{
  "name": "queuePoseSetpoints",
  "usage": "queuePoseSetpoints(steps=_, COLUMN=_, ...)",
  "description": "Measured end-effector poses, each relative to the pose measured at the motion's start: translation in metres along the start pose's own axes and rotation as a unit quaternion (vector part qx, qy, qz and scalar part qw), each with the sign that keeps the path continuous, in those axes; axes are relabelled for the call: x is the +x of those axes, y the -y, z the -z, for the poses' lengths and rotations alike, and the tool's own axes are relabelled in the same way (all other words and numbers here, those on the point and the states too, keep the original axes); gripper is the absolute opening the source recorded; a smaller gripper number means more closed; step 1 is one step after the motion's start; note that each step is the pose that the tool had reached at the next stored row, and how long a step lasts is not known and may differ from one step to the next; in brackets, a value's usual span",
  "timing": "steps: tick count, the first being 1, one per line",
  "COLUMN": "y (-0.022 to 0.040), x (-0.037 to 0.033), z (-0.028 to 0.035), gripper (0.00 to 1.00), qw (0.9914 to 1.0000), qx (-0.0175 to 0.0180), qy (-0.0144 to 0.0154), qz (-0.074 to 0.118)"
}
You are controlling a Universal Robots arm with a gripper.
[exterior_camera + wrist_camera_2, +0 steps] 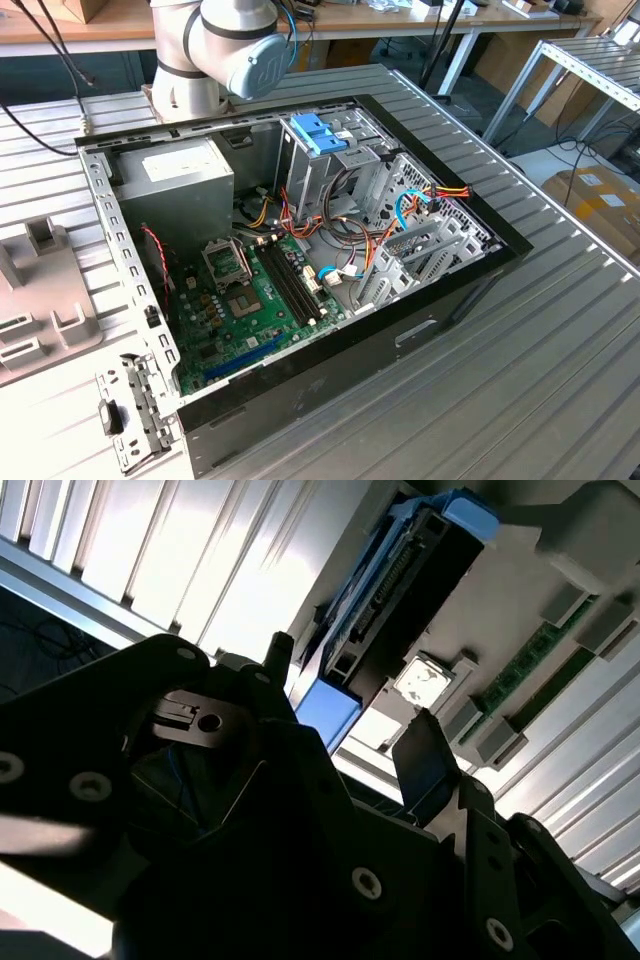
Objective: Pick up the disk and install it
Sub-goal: 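Pick up the disk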
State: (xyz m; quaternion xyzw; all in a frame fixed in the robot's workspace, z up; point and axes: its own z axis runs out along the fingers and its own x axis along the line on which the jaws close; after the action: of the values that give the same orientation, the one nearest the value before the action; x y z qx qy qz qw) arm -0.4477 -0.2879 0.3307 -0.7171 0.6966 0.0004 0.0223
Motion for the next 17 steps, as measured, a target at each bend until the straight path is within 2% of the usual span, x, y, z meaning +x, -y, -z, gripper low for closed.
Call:
queuePoseSetpoints(steps=12, y=-0.0055, x=0.0006, z=-0.0238, gripper=0.68, qw=1.0, qx=0.0001, qy=0.0001, qz=0.0)
queuePoseSetpoints(steps=15, y=-0.006, x=0.0009, z=-0.0328, gripper=0.68, qw=1.0, qx=0.0001, qy=0.0001, qz=0.0)
queuePoseSetpoints(steps=16, y=-0.0043, x=-0.0001, z=-0.038, gripper=0.68, qw=1.0, qx=0.0001, qy=0.0, qz=0.0)
queuePoseSetpoints(steps=17, y=-0.0037, x=-0.0015, z=-0.04, gripper=0.68, qw=1.0, qx=0.0, qy=0.0, qz=0.0)
